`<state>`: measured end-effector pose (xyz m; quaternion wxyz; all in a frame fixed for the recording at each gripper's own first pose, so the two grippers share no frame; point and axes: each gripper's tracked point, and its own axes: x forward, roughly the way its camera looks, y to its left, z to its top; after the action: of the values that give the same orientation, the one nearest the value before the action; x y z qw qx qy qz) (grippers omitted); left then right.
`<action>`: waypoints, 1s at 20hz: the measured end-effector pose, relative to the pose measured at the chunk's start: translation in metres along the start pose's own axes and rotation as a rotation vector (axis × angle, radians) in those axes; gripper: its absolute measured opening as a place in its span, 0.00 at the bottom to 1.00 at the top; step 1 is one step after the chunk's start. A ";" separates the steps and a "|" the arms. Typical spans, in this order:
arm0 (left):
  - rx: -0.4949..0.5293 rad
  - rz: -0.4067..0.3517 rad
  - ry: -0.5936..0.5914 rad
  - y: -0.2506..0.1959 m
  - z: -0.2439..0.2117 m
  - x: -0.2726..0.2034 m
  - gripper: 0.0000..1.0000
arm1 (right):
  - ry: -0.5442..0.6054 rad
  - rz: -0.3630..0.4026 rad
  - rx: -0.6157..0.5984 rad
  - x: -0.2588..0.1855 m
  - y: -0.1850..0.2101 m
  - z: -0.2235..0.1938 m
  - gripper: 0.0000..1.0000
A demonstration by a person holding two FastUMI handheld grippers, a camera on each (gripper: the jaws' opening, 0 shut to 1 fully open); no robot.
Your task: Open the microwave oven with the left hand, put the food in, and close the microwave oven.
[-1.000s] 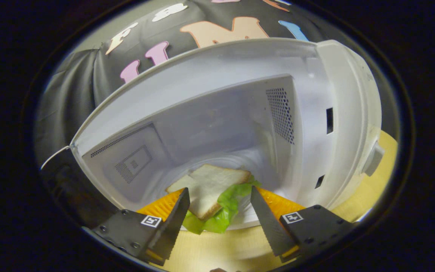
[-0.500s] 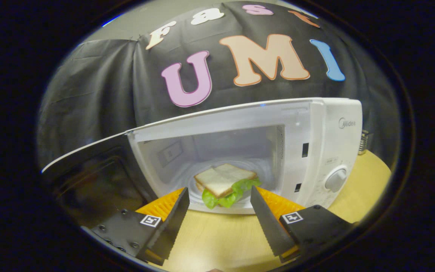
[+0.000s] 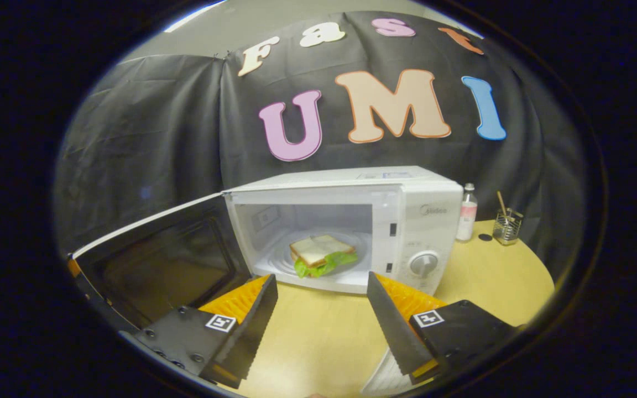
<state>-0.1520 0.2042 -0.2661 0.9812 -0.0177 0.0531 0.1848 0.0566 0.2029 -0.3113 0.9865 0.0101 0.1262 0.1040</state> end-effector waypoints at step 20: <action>0.081 -0.090 0.039 -0.061 0.013 -0.017 0.01 | -0.173 -0.234 -0.040 -0.051 -0.168 0.131 0.99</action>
<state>-0.1442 0.1424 -0.2503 0.9872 0.0162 0.0787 0.1376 0.0750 0.0290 -0.1791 0.9991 -0.0154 0.0390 -0.0107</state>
